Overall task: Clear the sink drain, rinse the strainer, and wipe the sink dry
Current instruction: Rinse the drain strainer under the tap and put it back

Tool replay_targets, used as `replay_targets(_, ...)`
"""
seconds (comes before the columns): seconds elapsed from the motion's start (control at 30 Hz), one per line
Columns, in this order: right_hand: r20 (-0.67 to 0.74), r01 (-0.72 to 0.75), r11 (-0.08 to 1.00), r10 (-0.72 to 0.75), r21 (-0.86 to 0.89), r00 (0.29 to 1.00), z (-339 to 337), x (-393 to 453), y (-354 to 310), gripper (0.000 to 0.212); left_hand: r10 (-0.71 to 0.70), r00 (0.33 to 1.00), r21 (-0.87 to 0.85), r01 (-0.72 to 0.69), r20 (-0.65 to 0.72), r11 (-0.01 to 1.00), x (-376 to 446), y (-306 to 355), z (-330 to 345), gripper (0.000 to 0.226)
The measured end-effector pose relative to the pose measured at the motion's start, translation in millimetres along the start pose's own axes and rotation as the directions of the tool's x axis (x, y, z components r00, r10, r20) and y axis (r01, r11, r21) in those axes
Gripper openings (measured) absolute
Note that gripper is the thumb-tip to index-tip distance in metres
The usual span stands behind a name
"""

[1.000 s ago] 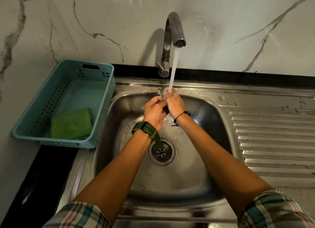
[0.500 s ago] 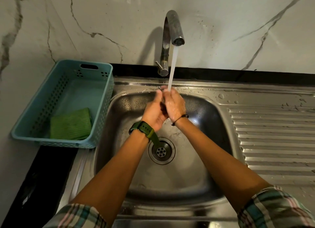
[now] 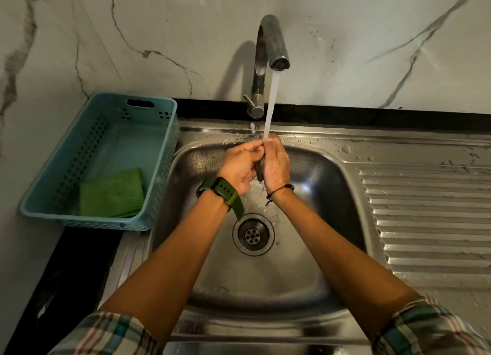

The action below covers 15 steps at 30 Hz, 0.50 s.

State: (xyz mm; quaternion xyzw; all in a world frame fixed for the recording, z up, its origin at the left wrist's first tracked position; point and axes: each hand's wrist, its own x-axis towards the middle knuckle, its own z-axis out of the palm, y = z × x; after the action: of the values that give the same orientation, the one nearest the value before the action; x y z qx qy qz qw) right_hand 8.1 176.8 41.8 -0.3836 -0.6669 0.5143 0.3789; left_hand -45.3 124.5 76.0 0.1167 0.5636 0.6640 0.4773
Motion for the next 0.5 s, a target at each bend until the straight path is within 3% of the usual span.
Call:
replay_targets(0.07, -0.013, -0.234, 0.959, 0.239, 0.159, 0.971, 7, 10, -7, 0.023, 0.096, 0.994, 0.045, -0.094, -0.050, 0.995, -2, -9, 6, 0.033)
replay_targets(0.13, 0.045, -0.431, 0.851, 0.439, 0.299, 0.898, 12, 16, -13, 0.029, 0.136, 0.985, 0.045, -0.132, -0.103, 0.990, -1, -15, 8, 0.034)
replay_targets(0.23, 0.043, -0.461, 0.836, 0.471, 0.297, 0.881, 14, 17, -17, 0.032, 0.165, 0.971, 0.034, -0.162, -0.173, 0.986, 1, -18, 9, 0.033)
replay_targets(0.33, 0.071, -0.487, 0.825, 0.489, 0.287, 0.869, 8, 16, -19, 0.018, 0.224, 0.947, 0.099, -0.206, -0.230, 0.973, 5, -15, 4, 0.030)
replay_targets(0.43, 0.186, -0.619, 0.729, 0.592, 0.292, 0.785, -10, 15, -18, 0.014, 0.172, 0.917, 0.010, -0.181, -0.359, 0.983, 9, -11, -7, 0.032)
replay_targets(0.5, 0.178, -0.607, 0.761, 0.580, 0.230, 0.795, -19, 16, -15, 0.015, 0.124, 0.912, -0.016, -0.141, -0.392, 0.990, 12, -13, -12, 0.029)
